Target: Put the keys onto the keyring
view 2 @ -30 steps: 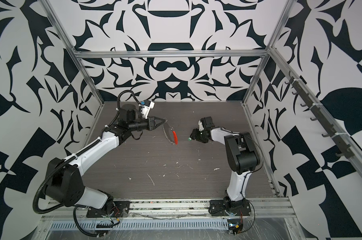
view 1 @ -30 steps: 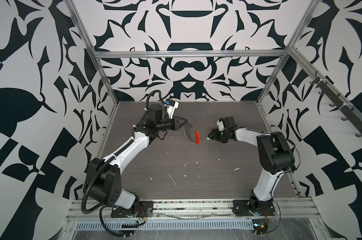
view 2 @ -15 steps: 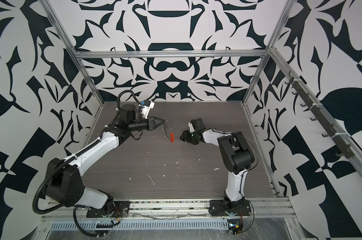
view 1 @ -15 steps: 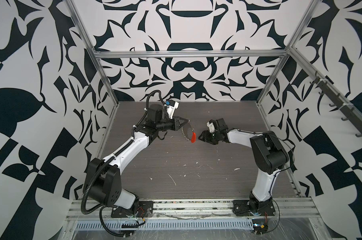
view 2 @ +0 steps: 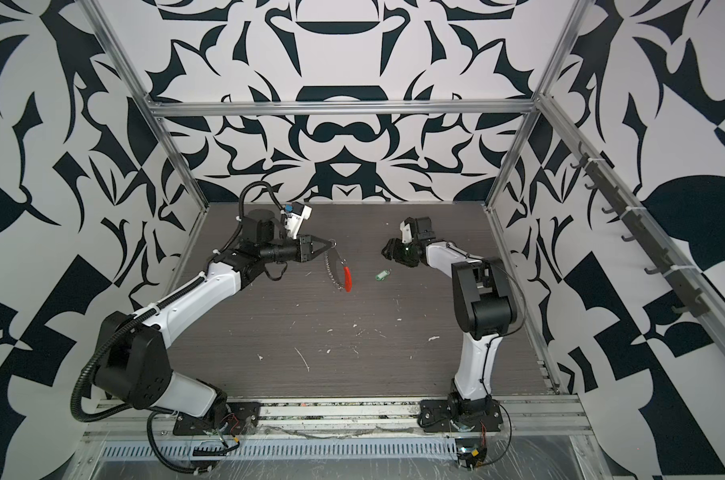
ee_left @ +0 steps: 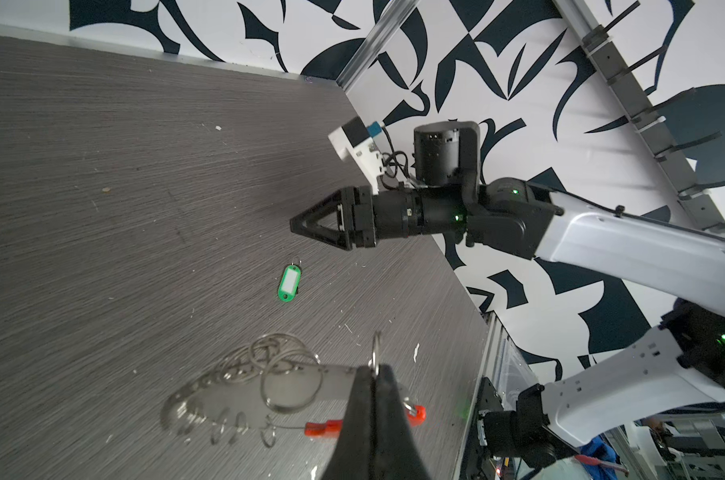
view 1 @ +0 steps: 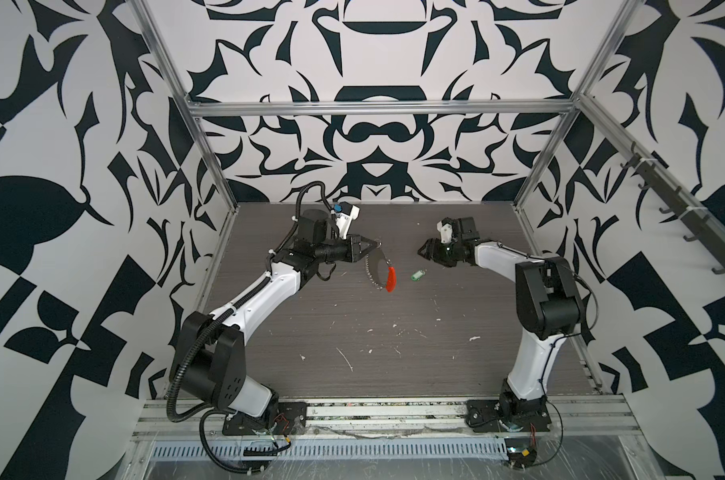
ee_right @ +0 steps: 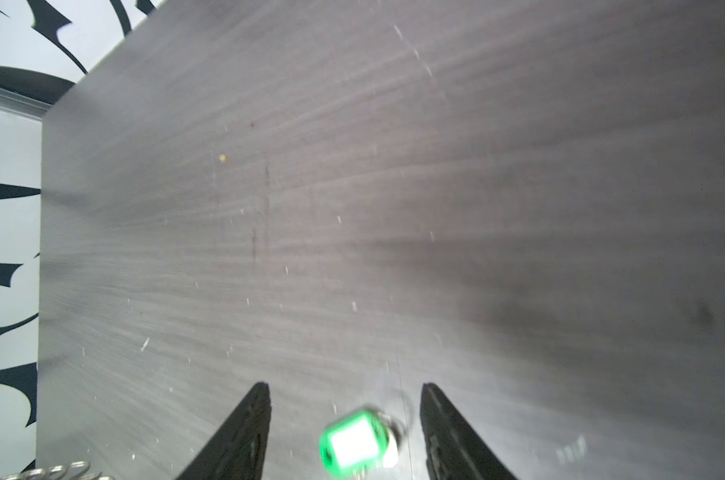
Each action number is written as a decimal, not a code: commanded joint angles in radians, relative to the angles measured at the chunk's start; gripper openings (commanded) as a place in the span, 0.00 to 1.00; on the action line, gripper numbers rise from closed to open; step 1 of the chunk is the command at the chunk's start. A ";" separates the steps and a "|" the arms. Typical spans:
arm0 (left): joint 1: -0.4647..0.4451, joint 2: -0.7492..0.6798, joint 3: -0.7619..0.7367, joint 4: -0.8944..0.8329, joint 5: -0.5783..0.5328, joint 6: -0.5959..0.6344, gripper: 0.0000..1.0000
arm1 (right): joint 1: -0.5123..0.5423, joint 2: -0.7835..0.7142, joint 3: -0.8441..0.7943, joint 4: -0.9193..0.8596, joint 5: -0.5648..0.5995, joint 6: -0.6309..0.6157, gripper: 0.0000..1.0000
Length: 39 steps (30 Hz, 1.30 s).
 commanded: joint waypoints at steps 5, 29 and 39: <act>0.003 -0.023 0.016 0.036 0.022 -0.012 0.00 | -0.011 0.096 0.065 -0.056 -0.109 -0.022 0.62; 0.003 -0.006 0.016 0.069 0.039 -0.038 0.00 | -0.011 -0.060 -0.234 0.115 -0.143 0.016 0.50; 0.001 0.004 0.028 0.077 0.046 -0.048 0.00 | 0.006 -0.144 -0.234 -0.007 0.019 -0.111 0.52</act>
